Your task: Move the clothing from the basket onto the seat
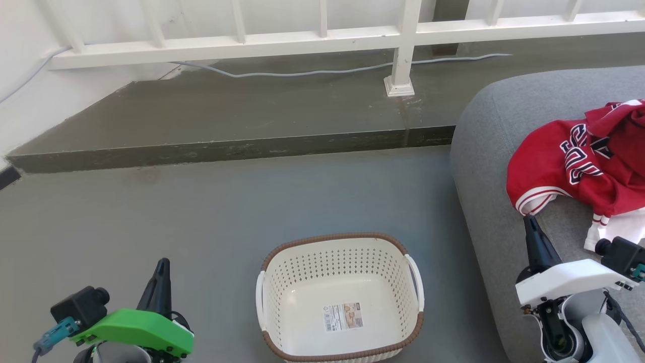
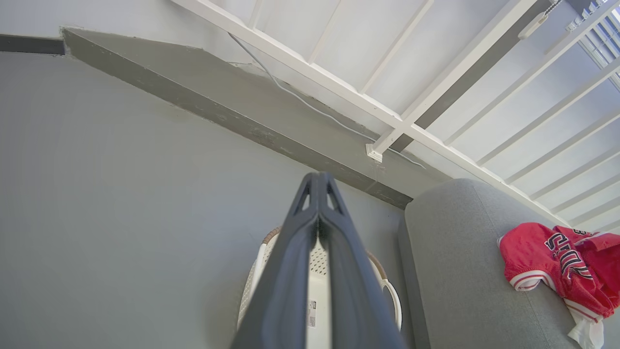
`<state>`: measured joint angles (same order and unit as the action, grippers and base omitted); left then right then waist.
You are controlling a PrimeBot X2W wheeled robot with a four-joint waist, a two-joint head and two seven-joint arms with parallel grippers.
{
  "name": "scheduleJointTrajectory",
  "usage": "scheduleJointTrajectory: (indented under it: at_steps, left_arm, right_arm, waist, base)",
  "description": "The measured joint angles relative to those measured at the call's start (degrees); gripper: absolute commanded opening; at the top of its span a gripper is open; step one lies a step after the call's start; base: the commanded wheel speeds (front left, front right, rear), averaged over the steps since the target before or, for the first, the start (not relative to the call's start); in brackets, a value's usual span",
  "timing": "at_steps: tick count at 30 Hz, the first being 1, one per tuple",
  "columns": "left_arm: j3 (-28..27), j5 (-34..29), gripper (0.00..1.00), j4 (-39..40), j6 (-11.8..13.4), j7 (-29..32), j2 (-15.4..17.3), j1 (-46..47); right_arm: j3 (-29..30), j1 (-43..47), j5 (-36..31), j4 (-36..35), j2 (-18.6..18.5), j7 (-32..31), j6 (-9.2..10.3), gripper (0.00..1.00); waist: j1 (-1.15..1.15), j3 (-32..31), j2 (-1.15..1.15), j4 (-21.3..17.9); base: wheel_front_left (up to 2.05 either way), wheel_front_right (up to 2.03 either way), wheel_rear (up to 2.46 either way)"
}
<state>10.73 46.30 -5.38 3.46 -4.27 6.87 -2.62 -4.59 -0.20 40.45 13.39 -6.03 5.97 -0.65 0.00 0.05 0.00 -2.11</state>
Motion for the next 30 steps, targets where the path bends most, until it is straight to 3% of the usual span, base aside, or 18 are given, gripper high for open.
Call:
scheduleJointTrajectory:
  at_steps: [30]
  left_arm:
    - [-5.27,21.12,0.00,-3.78,-4.07,3.58,-0.76,1.62]
  right_arm:
    - [5.50,-1.72,22.38,1.08,1.63,-5.53,-2.67,0.00]
  waist:
    - [0.00,0.05,0.00,0.91]
  base:
    - [0.00,0.00,0.00]
